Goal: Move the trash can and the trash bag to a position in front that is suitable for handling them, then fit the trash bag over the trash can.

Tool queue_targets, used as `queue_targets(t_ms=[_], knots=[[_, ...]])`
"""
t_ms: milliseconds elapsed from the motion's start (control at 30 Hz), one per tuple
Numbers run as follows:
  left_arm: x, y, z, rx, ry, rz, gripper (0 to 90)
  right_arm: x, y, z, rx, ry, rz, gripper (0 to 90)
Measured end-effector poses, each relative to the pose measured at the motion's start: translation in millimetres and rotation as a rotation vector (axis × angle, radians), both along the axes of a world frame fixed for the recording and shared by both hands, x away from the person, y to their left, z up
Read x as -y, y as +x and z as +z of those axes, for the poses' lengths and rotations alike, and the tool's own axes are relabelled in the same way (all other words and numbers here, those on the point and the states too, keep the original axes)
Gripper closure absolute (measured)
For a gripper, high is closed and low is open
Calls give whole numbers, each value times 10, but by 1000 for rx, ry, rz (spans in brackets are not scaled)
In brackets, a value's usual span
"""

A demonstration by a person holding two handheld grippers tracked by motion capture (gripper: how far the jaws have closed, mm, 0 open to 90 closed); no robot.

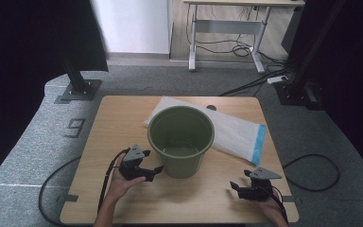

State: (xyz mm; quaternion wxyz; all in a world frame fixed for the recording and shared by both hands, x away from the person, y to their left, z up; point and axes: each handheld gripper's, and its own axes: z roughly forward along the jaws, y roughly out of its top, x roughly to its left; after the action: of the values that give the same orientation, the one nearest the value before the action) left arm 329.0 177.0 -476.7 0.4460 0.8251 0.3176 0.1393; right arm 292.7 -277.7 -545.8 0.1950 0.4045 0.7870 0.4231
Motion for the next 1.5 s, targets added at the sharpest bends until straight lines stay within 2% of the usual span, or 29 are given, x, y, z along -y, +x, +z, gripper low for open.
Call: queue_targets(t_ms=[33, 200, 367, 433, 667, 733, 867, 1000, 1033, 1100, 1167, 1233, 1267, 1300, 1367, 1400, 1433, 1467, 1500], knots=[[-65, -53, 16, 9, 13, 21, 152, -3, 5, 2, -2, 2, -4, 187], [-202, -166, 0, 9, 39, 55, 150, -24, -1, 14, 3, 0, 0, 187], [-334, -257, -95, -15, 74, 85, 148, -31, 1, 12, 5, -2, -3, 187], [-361, -279, -114, -20, 70, 91, 148, -31, -2, 11, 5, -3, -5, 189], [-402, -302, -108, -18, 70, 114, 148, -9, 28, 17, 9, -1, -8, 191], [-419, -309, -103, -16, 81, 121, 148, -10, 32, 17, 9, -1, -9, 192], [-462, -318, -114, -21, 79, 130, 148, -26, 62, 8, 4, -14, -8, 194], [-515, -320, -136, -30, 97, 143, 147, -69, 157, 36, 24, -45, -22, 196], [-532, -320, -142, -30, 92, 148, 147, -127, 284, 69, 30, -62, -31, 189], [-575, -322, -147, -34, 78, 153, 147, -177, 405, 100, 30, -57, -47, 192], [-612, -327, -149, -33, 83, 162, 147, -249, 556, 127, 38, -57, -62, 233], [-643, -329, -153, -34, 82, 168, 147, -277, 617, 134, 38, -56, -61, 242], [-670, -329, -158, -35, 80, 174, 147, -326, 726, 140, 33, -58, -59, 247], [-729, -332, -170, -39, 76, 190, 147, -421, 916, 133, 25, -72, -69, 259], [-759, -336, -173, -43, 68, 196, 147, -452, 974, 124, 23, -79, -69, 265], [-792, -341, -172, -47, 53, 198, 147, -496, 1040, 110, 24, -87, -80, 283], [-862, -351, -160, -51, 13, 203, 148, -578, 1145, 61, 20, -90, -93, 309], [-862, -351, -160, -51, 13, 203, 148, -578, 1145, 61, 20, -90, -93, 309], [-927, -360, -151, -54, -23, 212, 149, -659, 1224, 7, 11, -138, -107, 354]])
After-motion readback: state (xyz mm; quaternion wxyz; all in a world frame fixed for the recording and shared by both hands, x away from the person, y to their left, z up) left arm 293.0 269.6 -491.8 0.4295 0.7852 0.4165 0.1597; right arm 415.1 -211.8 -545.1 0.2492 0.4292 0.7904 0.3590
